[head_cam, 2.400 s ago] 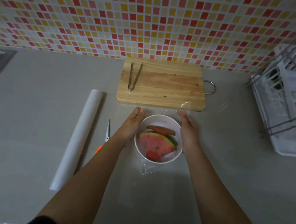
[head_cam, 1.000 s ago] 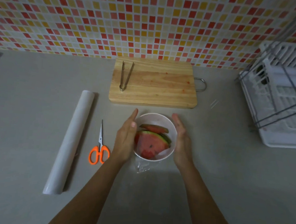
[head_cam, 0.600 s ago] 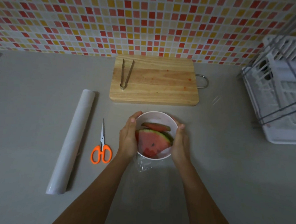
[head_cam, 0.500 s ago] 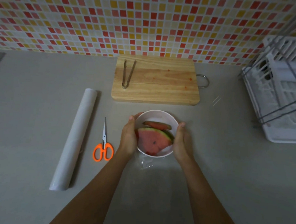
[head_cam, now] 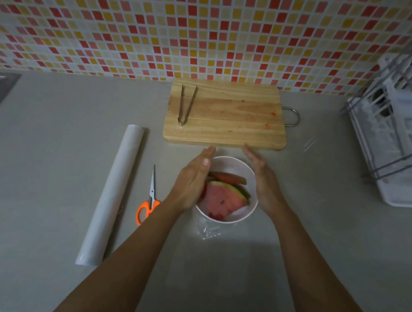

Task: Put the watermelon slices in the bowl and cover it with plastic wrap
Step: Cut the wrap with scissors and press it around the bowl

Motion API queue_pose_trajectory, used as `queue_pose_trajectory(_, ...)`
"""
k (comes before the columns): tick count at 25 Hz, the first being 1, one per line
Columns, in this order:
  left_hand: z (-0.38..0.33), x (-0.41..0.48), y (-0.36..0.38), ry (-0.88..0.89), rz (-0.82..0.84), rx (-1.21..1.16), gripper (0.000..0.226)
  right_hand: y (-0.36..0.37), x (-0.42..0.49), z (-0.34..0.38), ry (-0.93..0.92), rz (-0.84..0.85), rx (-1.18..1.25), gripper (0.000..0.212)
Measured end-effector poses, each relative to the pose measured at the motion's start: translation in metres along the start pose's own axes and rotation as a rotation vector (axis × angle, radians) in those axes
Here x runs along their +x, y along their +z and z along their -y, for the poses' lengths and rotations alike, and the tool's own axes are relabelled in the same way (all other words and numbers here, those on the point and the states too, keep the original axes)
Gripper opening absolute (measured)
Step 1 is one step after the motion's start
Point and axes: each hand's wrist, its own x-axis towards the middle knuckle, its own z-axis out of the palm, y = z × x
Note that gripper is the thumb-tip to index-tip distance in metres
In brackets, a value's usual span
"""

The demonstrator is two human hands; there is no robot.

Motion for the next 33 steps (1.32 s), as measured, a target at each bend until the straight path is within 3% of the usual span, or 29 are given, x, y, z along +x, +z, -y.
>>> queue_pose_trajectory(3,0.003,0.002,0.002,-0.018,-0.016,0.024,0.058,0.006,-0.009,-0.010,0.066,0.054,0.063,0.067)
queue_pose_trajectory(7,0.005,0.002,0.006,-0.083,-0.086,-0.053,0.061,0.011,-0.008,0.000,0.214,-0.052,0.079,0.088)
queue_pose_trajectory(9,0.005,0.003,0.006,-0.119,-0.095,-0.067,0.063,0.014,-0.009,0.002,0.354,-0.216,-0.085,0.099)
queue_pose_trajectory(12,0.004,0.002,0.005,-0.172,-0.088,-0.020,0.072,0.008,-0.016,0.000,0.330,-0.465,-0.580,0.081)
queue_pose_trajectory(14,0.004,0.003,0.002,-0.142,-0.094,-0.045,0.070,0.005,-0.024,0.001,0.161,-0.536,-0.422,0.075)
queue_pose_trajectory(16,0.001,0.008,-0.003,-0.091,-0.051,-0.089,0.063,0.010,-0.028,0.003,0.032,-0.399,-0.052,0.079)
queue_pose_trajectory(18,-0.003,0.017,-0.007,-0.049,0.046,-0.096,0.056,0.019,-0.028,0.003,0.039,-0.248,0.128,0.077)
queue_pose_trajectory(21,-0.007,0.025,-0.006,-0.064,0.181,-0.079,0.049,0.030,-0.023,-0.006,0.100,-0.242,0.301,0.060)
queue_pose_trajectory(23,-0.007,0.026,-0.004,-0.104,0.201,-0.150,0.042,0.033,-0.020,-0.012,0.136,-0.234,0.439,0.065)
queue_pose_trajectory(29,-0.007,0.034,-0.003,-0.167,0.186,-0.157,0.047,0.031,-0.014,-0.010,0.376,-0.219,0.423,0.096)
queue_pose_trajectory(33,-0.006,0.035,-0.003,-0.158,0.200,-0.033,0.057,0.028,-0.014,-0.006,0.484,-0.197,0.235,0.111)
